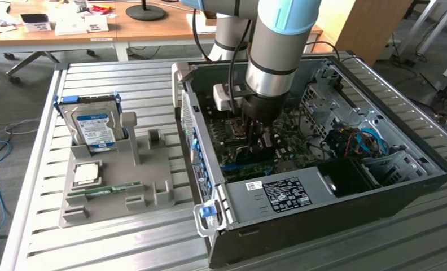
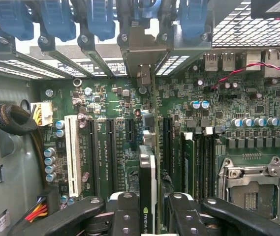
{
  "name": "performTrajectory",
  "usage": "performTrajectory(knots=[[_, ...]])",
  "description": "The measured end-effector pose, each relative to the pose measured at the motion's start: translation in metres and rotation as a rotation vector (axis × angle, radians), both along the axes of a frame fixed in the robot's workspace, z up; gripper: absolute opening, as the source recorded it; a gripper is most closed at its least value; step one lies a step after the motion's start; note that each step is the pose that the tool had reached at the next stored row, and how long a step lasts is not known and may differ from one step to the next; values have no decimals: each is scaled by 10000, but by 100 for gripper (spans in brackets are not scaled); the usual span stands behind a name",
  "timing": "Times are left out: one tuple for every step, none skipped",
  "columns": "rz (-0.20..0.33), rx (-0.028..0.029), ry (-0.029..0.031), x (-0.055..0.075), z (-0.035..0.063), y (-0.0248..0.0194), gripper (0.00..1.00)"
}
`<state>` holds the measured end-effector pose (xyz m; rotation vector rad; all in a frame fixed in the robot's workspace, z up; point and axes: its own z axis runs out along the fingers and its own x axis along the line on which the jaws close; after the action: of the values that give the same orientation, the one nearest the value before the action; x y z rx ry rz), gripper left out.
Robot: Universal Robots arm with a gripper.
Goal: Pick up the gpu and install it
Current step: 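Insert the gpu into the slot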
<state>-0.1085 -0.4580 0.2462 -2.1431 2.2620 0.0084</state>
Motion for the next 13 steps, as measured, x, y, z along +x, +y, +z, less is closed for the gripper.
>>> performTrajectory(knots=[[-1, 1, 1, -1, 0, 0, 27], [-2, 2, 2, -1, 0, 0, 27], [-2, 3, 1, -1, -1, 1, 27], [-2, 3, 1, -1, -1, 1, 27], [-2, 2, 2, -1, -1, 1, 27], [-1, 3, 1, -1, -1, 1, 27], [-1, 3, 1, -1, -1, 0, 27], [-1, 3, 1, -1, -1, 1, 27], [-2, 3, 1, -1, -1, 1, 27], [-10, 26, 2, -5, -8, 3, 27], [-11, 23, -5, -4, -9, 3, 33], [-9, 14, -5, -3, -6, 3, 33], [-3, 7, -2, -1, -3, 2, 33]])
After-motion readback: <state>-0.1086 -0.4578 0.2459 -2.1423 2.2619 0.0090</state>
